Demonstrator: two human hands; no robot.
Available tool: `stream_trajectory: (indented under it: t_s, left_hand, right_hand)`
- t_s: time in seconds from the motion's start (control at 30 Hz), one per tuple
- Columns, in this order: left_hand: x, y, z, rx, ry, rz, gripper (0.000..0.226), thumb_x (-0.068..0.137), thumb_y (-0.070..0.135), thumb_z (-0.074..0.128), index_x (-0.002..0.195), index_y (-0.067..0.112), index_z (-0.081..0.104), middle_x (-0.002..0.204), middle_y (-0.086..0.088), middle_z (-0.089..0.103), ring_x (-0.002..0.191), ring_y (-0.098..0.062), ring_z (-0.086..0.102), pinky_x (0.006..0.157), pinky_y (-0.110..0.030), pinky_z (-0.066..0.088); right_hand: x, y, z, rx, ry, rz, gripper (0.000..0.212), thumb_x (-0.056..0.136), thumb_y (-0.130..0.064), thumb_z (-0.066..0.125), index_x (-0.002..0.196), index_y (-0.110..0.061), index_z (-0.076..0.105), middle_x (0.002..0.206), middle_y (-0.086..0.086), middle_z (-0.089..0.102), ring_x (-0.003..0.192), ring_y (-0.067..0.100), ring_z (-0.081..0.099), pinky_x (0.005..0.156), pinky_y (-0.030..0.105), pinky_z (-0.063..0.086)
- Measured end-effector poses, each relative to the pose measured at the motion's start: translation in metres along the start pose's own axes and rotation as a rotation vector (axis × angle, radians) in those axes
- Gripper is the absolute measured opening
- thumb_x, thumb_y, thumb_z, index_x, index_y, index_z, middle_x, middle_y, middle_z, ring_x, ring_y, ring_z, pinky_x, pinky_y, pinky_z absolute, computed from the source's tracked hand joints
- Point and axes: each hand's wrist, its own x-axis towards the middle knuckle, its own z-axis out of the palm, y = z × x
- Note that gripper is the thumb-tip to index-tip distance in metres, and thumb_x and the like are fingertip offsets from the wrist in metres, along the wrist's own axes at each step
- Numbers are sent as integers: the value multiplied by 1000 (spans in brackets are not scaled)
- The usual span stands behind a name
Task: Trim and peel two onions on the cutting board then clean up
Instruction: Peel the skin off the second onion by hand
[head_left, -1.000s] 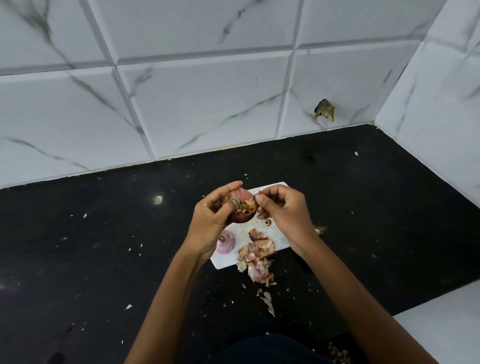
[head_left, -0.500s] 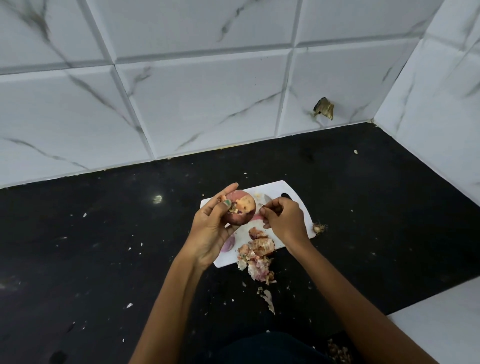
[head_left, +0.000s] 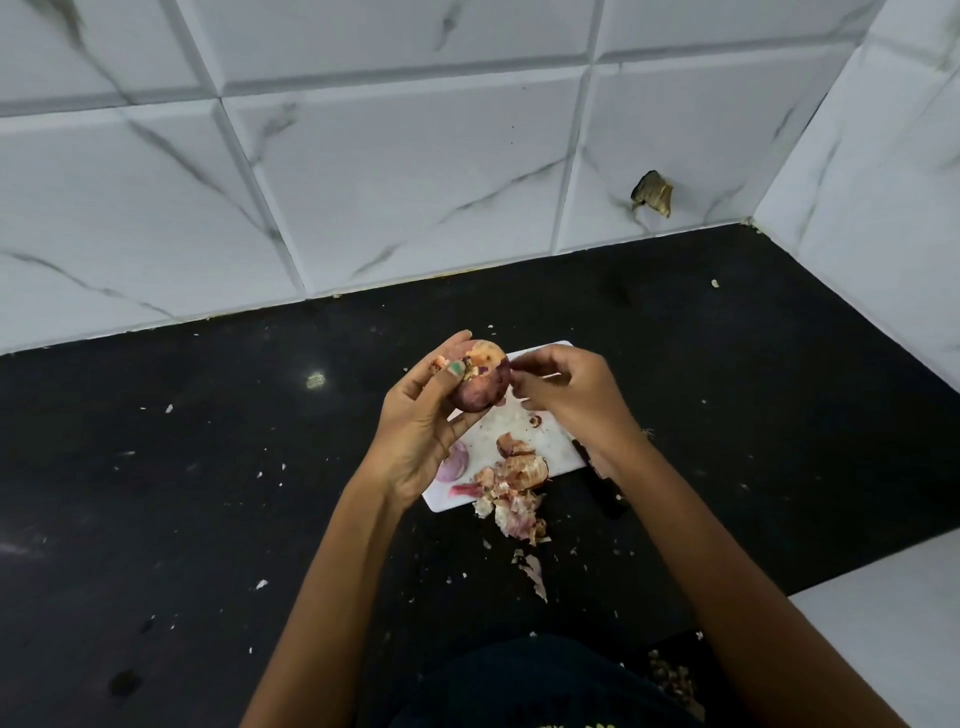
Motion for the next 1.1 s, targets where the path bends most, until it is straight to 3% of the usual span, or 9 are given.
stream_trajectory:
  t_s: [0.07,0.13,0.33,0.47,0.63,0.8,0.97,1.1]
  left_hand:
    - [0,0,1,-2,-6,6,30,92,13,56,120,16,65,118,-8,69,104,-21,68,84,-34,59]
    - [0,0,2,-13,-17,9,32,91,13,56,122,15,64,122,-11,66,103,-19,68,82,-31,59]
    - [-2,-2,7,82,-45,6,33,102,9,41,128,16,59,121,-11,65,96,-14,69,86,-33,57]
    - [-4,-4,12,172,-78,-27,33,104,21,39,136,18,49,127,-10,61,113,-17,64,97,-38,53]
    - [-5,-5,15,185,-81,14,33,102,22,41,133,15,48,120,-7,63,102,-10,68,87,-26,56]
    - [-6,-4,17,145,-70,6,32,103,18,40,133,12,47,113,-7,64,93,-8,69,87,-26,56]
    - [-4,-1,18,19,-51,-40,31,103,19,40,131,10,51,124,-15,59,108,-22,66,92,-35,56]
    - [-4,0,19,-106,-17,-99,25,103,24,39,117,16,58,109,-9,62,90,-15,69,77,-28,58]
  right_hand:
    - [-4,-10,-1,218,-44,71,19,90,-17,64,105,-7,68,93,6,71,82,15,71,72,28,59]
    - [-6,-16,-2,265,-84,90,26,88,-22,67,108,-6,68,96,9,71,86,17,71,72,30,59]
    - [-10,-20,-1,50,-45,-78,34,79,-9,74,112,-12,68,100,2,72,88,12,70,77,31,59]
    - [-13,-20,3,-48,-10,-172,34,76,-10,73,110,-14,70,97,-5,72,86,4,69,75,23,57]
    - [-17,-24,2,-46,-21,-197,31,74,-9,74,104,-15,72,90,-8,71,80,4,69,69,21,57]
    - [-17,-25,2,-34,-30,-222,29,76,-4,71,103,-13,73,88,-8,71,80,5,70,69,20,57]
    - [-12,-19,1,70,59,-186,26,79,8,60,94,-9,74,84,1,74,81,11,71,69,21,57]
    - [-9,-16,-1,195,24,-90,22,83,8,63,98,-6,71,85,7,73,80,14,72,66,20,56]
